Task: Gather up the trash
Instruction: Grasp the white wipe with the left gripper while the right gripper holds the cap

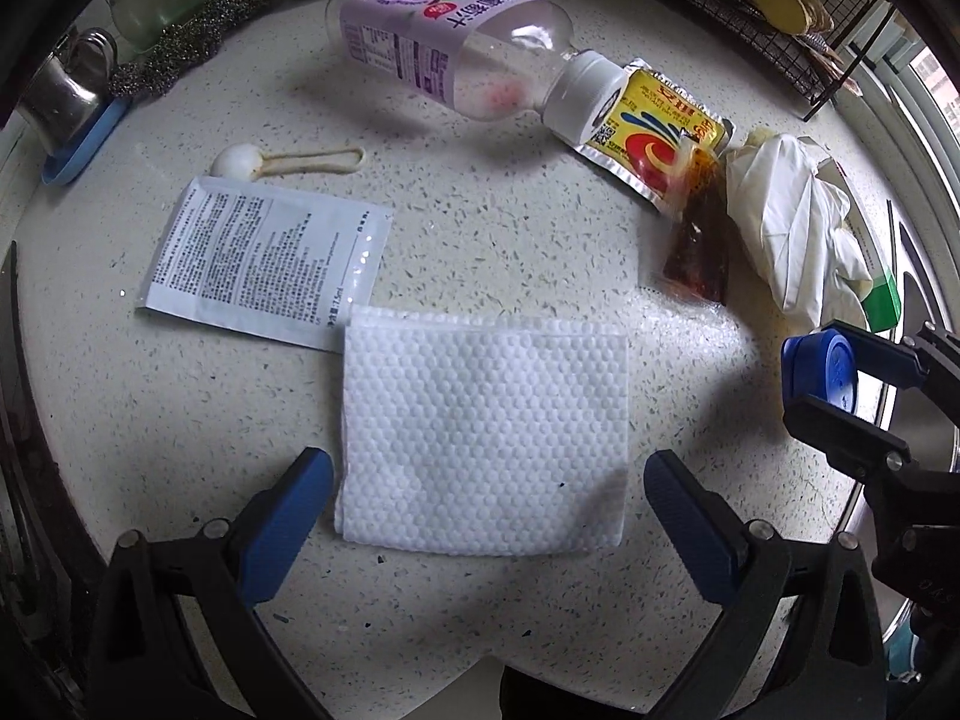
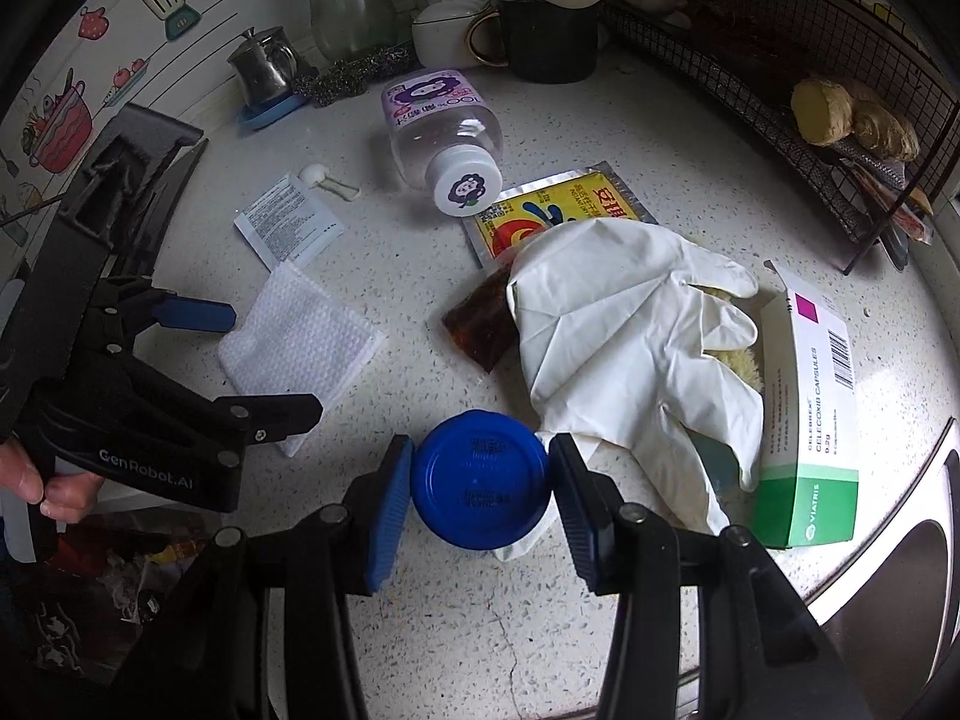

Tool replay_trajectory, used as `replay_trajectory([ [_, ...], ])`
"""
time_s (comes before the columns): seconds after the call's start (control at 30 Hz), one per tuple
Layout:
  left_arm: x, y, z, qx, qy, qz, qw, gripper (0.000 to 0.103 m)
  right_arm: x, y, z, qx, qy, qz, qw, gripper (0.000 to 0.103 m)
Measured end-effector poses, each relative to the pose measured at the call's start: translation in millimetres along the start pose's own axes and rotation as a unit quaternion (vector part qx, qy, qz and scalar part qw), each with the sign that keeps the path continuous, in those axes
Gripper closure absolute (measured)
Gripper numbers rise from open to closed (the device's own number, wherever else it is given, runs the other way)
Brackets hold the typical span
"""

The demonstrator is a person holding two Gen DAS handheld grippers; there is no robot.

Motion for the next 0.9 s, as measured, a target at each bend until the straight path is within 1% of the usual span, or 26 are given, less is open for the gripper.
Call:
replay_trajectory([
  [0.1,-2,-3,6,-0.003,-0.003,-0.005,1.0,0.0,1,-2,5,-0.003,-0.001,0.003,1.0,0.06],
  [0.23,1,-5,11,-0.009,-0.023,0.013,0.9996,0.001,6,-2,5,-0.004,-0.002,0.008,1.0,0.06],
  [0.27,2,-6,12,-0.013,-0.035,0.017,0.9991,0.006,6,-2,5,-0.005,-0.003,0.01,1.0,0.06],
  [0.3,9,-7,15,-0.014,-0.037,0.022,0.999,0.012,7,-1,4,-0.005,-0.004,0.011,1.0,0.06],
  [0.33,13,-8,14,-0.014,-0.036,0.027,0.9989,0.016,7,-1,4,-0.006,-0.006,0.013,1.0,0.06],
  [0.4,20,-8,12,-0.016,-0.033,0.037,0.9986,0.032,10,-1,1,-0.007,-0.015,0.022,1.0,0.06],
  [0.43,22,-8,12,-0.016,-0.032,0.043,0.9984,0.035,11,0,-1,-0.006,-0.018,0.026,0.999,0.06],
  [0.53,30,-8,12,-0.014,-0.031,0.052,0.9981,0.046,13,-1,-3,-0.004,-0.018,0.028,0.999,0.06],
  [0.57,33,-8,11,-0.013,-0.03,0.052,0.9981,0.062,14,0,-4,-0.004,-0.019,0.029,0.999,0.06],
  [0.6,37,-9,10,-0.012,-0.028,0.049,0.9983,0.089,13,0,-3,-0.005,-0.018,0.028,0.999,0.06],
  [0.63,38,-8,10,-0.018,-0.024,0.04,0.9987,0.098,13,1,-3,-0.006,-0.018,0.027,0.999,0.06],
  [0.7,40,-5,11,-0.021,-0.018,0.032,0.9991,0.097,13,2,-5,-0.007,-0.02,0.026,0.999,0.06],
  [0.77,43,-2,7,-0.012,-0.021,0.031,0.9992,0.097,11,2,-7,-0.005,-0.02,0.023,1.0,0.06],
  [0.83,47,7,-1,-0.004,-0.01,0.027,0.9996,0.097,10,1,-11,-0.002,-0.02,0.02,1.0,0.06],
  [0.9,51,12,-13,0.005,-0.009,0.028,0.9996,0.097,7,1,-16,0.005,-0.017,0.012,1.0,0.06],
])
Point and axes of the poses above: each gripper's, at about its wrist camera, not at the fingertips, and z roughly the way its jaws point, x to its right, y to its underside, the point moved 5 cm from there along z, roughly the way its jaws point, and after that the axes turned 10 degrees about y, right-handed, at the moved point
